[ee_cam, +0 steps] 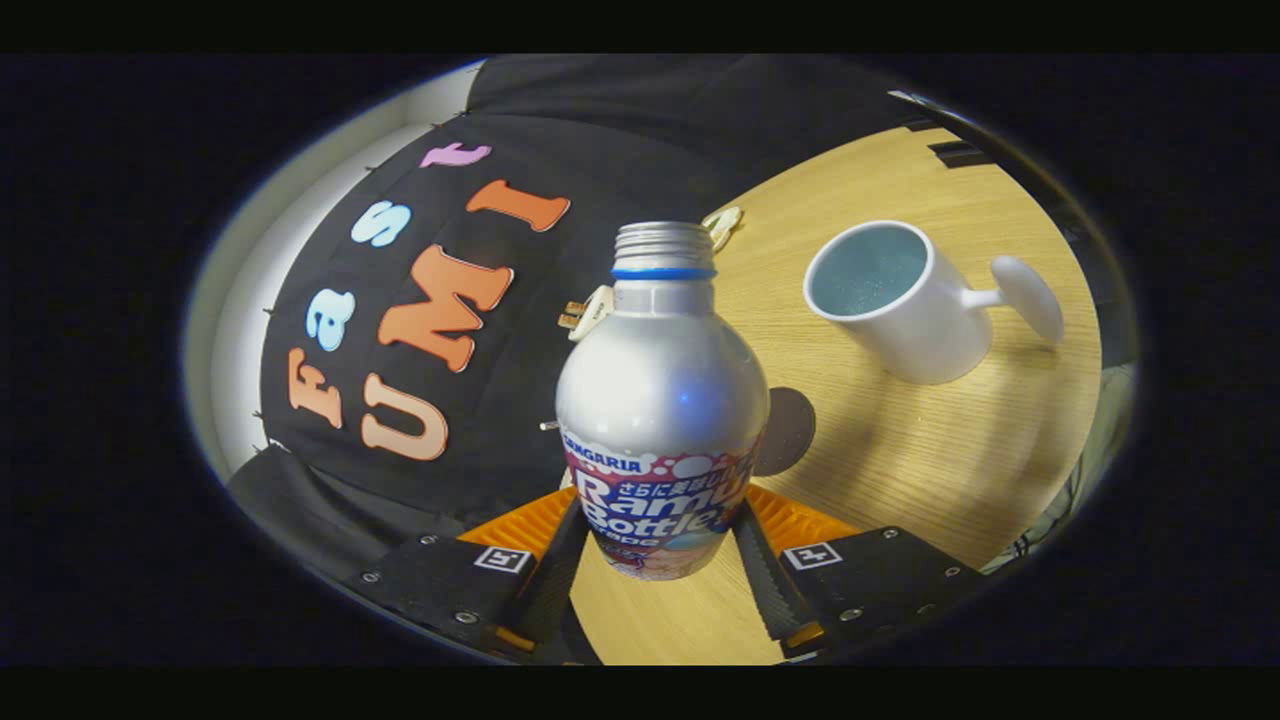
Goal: Take the bottle from table, then pour the juice into the cup, finally place the bottle on the coaster
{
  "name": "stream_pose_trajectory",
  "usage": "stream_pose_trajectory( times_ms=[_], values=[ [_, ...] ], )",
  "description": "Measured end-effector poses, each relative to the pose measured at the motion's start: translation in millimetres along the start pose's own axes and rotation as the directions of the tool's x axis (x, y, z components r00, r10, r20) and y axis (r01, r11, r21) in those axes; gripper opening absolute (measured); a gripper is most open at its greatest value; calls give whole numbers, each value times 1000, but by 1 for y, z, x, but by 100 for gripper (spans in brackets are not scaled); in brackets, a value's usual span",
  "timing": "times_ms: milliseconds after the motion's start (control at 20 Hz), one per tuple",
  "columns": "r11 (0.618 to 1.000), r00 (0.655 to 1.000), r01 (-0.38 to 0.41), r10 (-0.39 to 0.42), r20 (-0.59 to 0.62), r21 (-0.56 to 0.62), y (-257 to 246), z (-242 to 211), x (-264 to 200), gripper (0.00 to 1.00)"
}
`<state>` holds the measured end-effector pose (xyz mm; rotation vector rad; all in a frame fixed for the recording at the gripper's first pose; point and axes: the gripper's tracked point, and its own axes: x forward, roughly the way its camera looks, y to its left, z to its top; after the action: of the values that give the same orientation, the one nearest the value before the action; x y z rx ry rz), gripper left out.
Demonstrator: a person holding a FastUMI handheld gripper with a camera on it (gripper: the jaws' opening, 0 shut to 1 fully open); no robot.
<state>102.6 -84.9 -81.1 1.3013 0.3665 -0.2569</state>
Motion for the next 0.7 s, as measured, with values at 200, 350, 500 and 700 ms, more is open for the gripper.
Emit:
stream_pose_trajectory(
  times_ms=[200, 350, 500, 700],
  values=[
    [992, 1000, -2, 3, -6, 125, 3, 5, 5, 77],
    [985, 1000, 5, -2, -22, 170, 4, 7, 10, 77],
    [972, 1000, -5, 11, -26, 235, 8, 9, 12, 77],
    [953, 999, 9, 4, -42, 301, 8, 14, 14, 77]
  ],
)
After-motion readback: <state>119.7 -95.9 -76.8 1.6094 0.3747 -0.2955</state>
